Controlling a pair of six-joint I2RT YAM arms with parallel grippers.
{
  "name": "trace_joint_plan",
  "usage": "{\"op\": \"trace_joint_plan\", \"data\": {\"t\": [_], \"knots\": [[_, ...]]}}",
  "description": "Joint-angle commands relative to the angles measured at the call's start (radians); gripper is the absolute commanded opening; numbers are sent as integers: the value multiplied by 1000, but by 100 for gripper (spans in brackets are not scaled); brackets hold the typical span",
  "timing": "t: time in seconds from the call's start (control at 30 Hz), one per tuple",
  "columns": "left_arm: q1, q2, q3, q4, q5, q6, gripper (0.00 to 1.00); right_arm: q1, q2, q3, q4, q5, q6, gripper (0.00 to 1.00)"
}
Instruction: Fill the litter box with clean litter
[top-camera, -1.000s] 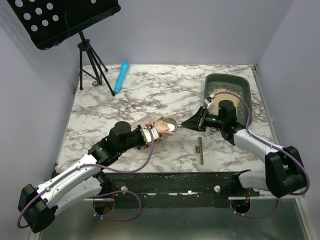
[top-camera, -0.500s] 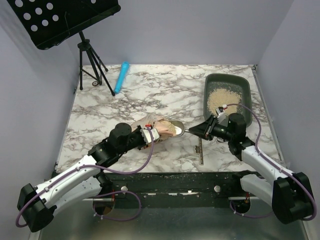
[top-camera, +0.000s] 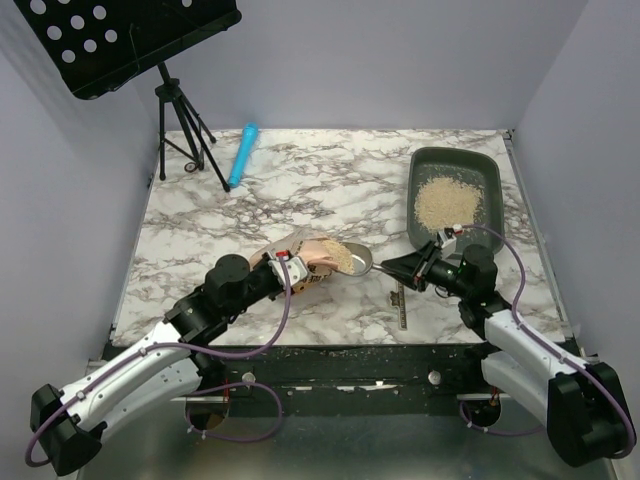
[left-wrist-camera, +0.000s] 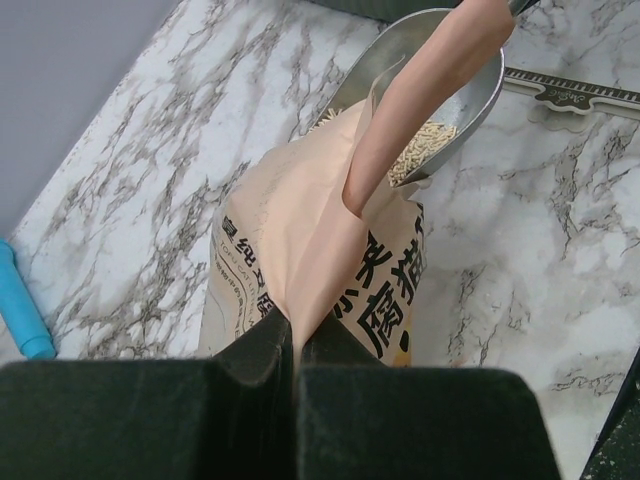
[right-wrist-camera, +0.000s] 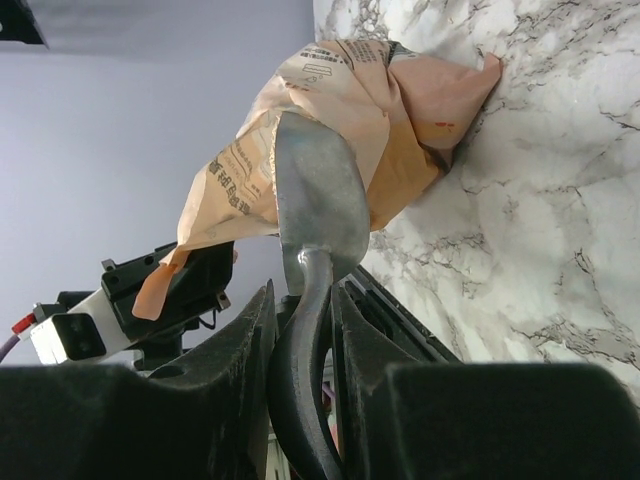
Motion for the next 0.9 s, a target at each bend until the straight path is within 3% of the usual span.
{"op": "trace_joint_plan", "data": {"t": [0.0,0.13,0.43,0.57,0.87], "knots": [[-4,-62,7,102,-58,-3,0,2,23,-47,-5,87,4,1],[-6,-80,3,102,-41,-5,0,33,124,-35,96,70,31,1],[-9,-105,-5,102,-58,1,0,91,463,-141,692,32,223,1],[-9,-102,-7,102,-69,6,0,101,585,-134,870,32,249,1],[-9,-103,-13,102,-78,11,0,101,656,-125,999,35,203,1]]}}
